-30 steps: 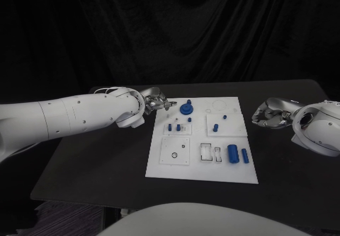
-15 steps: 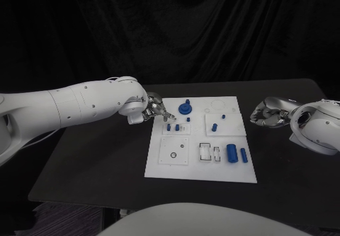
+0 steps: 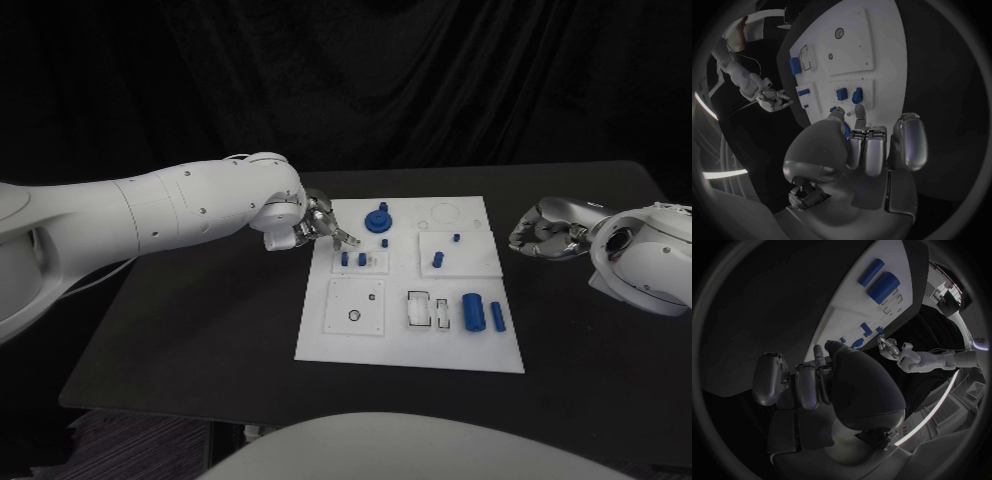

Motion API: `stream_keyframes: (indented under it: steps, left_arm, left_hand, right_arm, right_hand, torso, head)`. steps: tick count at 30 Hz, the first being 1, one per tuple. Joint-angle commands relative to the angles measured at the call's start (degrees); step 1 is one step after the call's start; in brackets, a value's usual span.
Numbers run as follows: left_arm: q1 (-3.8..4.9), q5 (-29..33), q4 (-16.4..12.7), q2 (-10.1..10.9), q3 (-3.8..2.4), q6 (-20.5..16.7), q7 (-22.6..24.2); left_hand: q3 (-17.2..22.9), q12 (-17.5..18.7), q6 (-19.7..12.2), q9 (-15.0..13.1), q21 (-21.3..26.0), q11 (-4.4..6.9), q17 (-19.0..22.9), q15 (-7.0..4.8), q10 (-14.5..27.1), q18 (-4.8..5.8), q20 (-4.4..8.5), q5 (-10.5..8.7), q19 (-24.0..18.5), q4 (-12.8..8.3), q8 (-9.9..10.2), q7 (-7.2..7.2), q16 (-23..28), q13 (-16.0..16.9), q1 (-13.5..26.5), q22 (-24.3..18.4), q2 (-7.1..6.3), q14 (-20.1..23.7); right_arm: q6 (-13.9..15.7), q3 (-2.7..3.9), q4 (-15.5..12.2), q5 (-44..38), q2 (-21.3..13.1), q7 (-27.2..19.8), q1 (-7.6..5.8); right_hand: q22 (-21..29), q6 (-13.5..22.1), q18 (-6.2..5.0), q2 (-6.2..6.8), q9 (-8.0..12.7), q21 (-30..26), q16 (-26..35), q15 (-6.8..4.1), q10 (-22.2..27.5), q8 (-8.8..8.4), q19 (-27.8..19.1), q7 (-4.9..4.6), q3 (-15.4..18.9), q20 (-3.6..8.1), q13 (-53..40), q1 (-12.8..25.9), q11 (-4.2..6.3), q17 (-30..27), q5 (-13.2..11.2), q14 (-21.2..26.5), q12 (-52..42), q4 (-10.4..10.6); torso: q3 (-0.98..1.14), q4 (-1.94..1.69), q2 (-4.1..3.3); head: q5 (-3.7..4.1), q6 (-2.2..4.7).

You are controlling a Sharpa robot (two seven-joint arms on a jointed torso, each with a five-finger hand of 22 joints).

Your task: Assemble the parts on the task board

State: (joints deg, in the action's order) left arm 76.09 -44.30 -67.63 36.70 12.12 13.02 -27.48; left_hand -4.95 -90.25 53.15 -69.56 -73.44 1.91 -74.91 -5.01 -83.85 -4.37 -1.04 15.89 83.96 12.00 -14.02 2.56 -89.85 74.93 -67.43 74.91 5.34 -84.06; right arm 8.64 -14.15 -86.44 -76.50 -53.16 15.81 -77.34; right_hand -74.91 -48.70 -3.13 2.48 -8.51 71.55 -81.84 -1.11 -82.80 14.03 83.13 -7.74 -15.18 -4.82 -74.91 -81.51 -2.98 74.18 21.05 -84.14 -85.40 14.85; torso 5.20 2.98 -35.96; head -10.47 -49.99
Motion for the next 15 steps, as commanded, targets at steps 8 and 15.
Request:
stream_keyframes:
  steps: [8, 15]
  left_arm:
    - [0.08, 0.9, 1.0, -1.1, -0.05, 2.1, -1.3]
    - [-0.05, 0.9, 1.4, -1.7, -0.04, 2.8, -1.6]
  left_hand:
    - [0.3, 0.3, 0.6, -0.6, -0.3, -0.22, -15.1, 0.16, -6.2, 0.75, -0.46, -0.24, 1.0, -0.6, -0.4, -0.08, -0.1, 15.1, -0.4, 10.3, 0.28, -5.9]
    - [0.8, 0.3, 0.6, -1.2, -0.2, -0.08, -15.1, 0.05, -6.2, 0.73, -0.38, 0.3, 1.0, -1.1, -0.6, -0.24, -0.1, 15.1, -0.7, 10.3, 0.47, -5.9]
  right_arm:
    - [0.2, 0.04, -0.1, -0.1, 0.0, 0.6, -0.04]
    - [0.0, 0.04, -0.1, -0.1, 0.1, 0.6, -0.04]
  right_hand:
    - [-9.5, -0.4, -1.02, -0.06, -0.1, -0.2, 0.2, -0.2, 0.3, 0.31, -0.4, 0.04, -0.3, 0.01, -6.4, -0.4, 0.09, 0.0, 0.3, -1.9, 0.3, 0.1]
    - [-9.5, -0.4, -1.03, -0.06, -0.1, -0.2, 0.2, -0.2, 0.3, 0.31, -0.4, 0.04, -0.3, 0.01, -6.3, -0.4, 0.1, 0.0, 0.3, -1.9, 0.3, 0.1]
  torso:
    - [0.05, 0.06, 0.05]
    - [0.04, 0.04, 0.02]
  head:
    - [0.12, -0.01]
    - [0.15, -0.01]
